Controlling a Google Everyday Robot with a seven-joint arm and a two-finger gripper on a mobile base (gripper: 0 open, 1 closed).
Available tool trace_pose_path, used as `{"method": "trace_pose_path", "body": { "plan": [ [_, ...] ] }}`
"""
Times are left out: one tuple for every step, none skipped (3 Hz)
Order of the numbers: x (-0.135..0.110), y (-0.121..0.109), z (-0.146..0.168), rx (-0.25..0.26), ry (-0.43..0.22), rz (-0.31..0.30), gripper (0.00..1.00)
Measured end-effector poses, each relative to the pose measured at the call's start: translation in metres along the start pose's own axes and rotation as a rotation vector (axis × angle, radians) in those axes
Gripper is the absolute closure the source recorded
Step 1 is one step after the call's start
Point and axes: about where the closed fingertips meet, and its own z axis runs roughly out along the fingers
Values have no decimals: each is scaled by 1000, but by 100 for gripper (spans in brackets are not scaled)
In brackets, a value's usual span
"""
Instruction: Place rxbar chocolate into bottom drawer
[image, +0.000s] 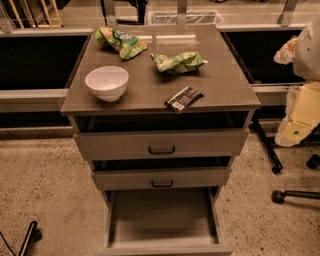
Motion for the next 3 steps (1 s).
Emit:
{"method": "trace_pose_path", "body": {
  "plan": [
    [0,0,0,0,0,0,0],
    [-6,-19,13,-1,19,-79,0],
    [-26,-48,50,-1,32,-259,0]
  ]
}}
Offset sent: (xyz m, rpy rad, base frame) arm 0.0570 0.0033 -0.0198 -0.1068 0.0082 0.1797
